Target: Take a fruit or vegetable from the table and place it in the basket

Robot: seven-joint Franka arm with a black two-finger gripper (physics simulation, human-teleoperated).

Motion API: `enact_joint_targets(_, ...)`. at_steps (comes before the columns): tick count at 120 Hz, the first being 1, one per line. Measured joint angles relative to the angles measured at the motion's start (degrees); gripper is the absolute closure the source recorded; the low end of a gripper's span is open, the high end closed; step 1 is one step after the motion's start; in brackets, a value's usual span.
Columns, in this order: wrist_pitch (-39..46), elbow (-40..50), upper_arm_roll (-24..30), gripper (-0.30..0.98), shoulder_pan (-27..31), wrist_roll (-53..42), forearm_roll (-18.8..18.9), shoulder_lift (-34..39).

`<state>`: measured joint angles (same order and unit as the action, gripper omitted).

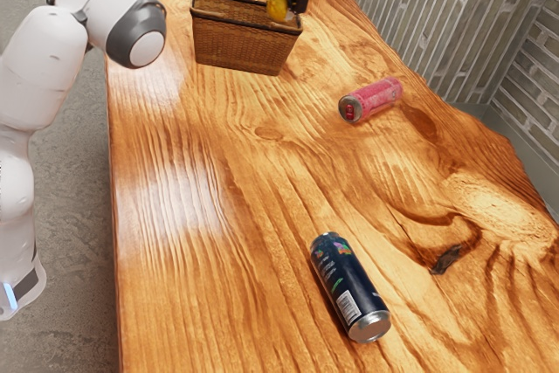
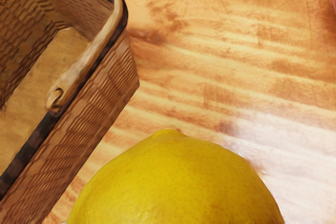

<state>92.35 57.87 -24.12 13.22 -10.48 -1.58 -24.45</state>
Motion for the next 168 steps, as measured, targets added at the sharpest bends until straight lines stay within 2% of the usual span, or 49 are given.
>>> enact_joint_targets(30,-0.51,-0.05,-0.10,0.29,5.05,-1.10,-1.33,-0.47)
enact_joint_targets(44,4.05,0.46,0.47,0.29,6.87,-1.43,-2.57,-0.89)
enact_joint_targets(82,18.27,10.87,4.07,0.29,14.22,-2.02,-6.08,1.35)
enact_joint_targets(137,28.32,11.23,4.15,0.29,17.50,-2.27,-9.85,-1.61)
enact_joint_targets(168,30.85,12.74,3.79,0.29,19.27,-2.21,-11.77,-2.46)
